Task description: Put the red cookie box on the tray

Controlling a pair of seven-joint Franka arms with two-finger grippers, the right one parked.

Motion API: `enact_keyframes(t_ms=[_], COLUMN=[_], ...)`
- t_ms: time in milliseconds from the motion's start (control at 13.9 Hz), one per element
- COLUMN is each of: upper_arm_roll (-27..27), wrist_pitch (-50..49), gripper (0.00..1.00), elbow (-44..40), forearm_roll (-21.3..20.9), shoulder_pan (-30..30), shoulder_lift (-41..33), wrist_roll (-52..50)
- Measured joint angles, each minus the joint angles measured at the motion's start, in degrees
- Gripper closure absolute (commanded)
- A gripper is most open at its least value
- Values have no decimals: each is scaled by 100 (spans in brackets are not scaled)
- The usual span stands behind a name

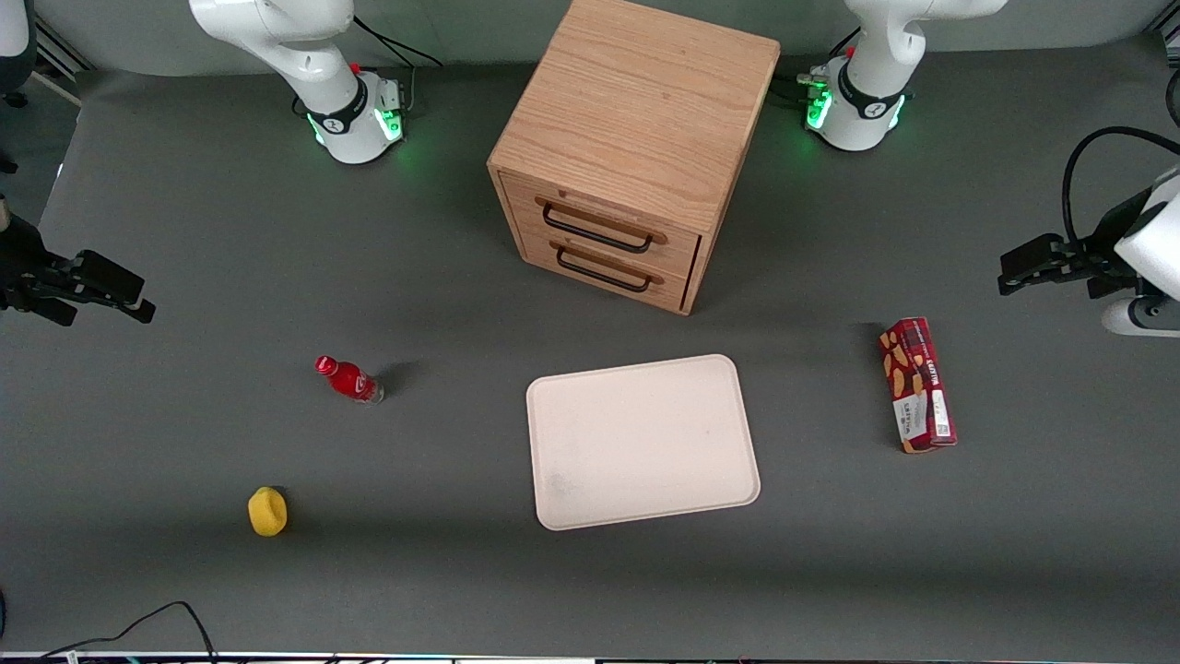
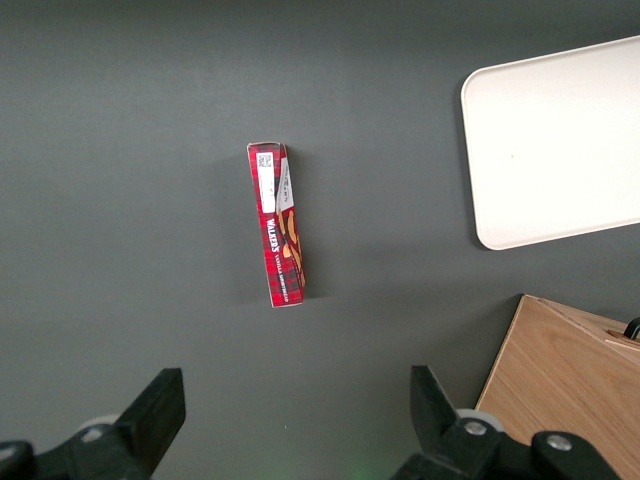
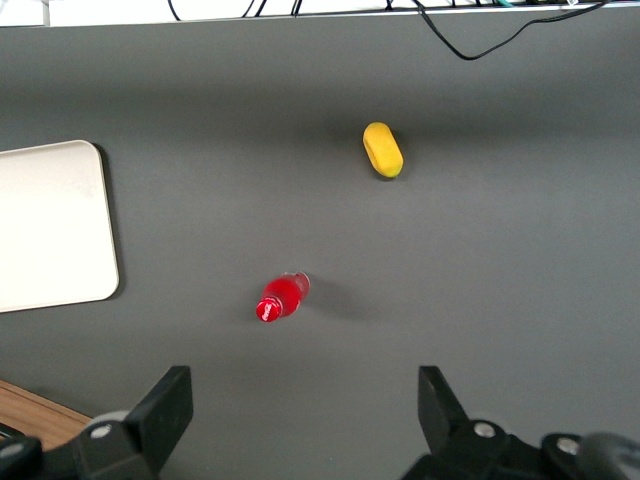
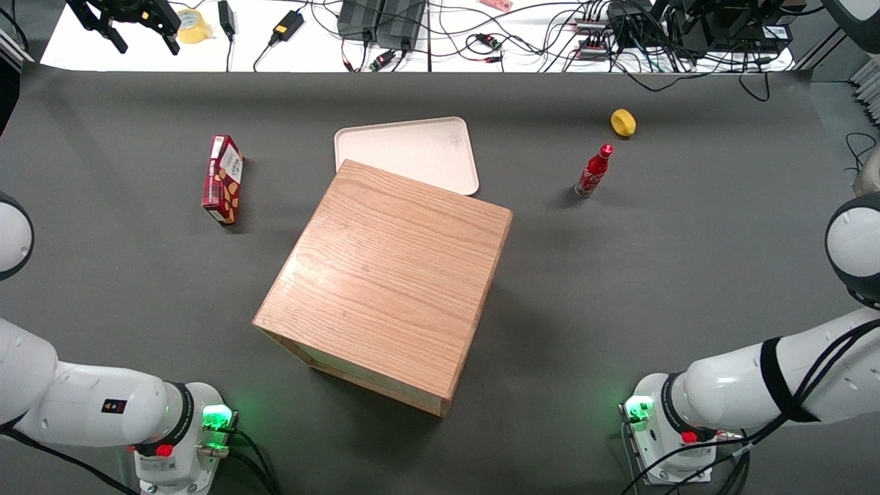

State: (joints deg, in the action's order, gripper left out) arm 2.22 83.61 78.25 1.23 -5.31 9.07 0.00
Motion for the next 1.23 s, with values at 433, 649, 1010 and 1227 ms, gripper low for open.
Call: enact_keyframes(t_ms=[433, 649, 1010, 1227], upper_arm_roll=[6, 7, 20, 21], wrist_pitch=[0, -4, -47, -47], gripper=[0, 0, 0, 0], elbow=[0, 3, 88, 145], forearm_roll=[-5, -10, -6, -5], shoulder_pan=[0, 0, 1, 1], shoulder_lift=[0, 4, 24, 34], wrist_roll=[-3, -3, 0, -2])
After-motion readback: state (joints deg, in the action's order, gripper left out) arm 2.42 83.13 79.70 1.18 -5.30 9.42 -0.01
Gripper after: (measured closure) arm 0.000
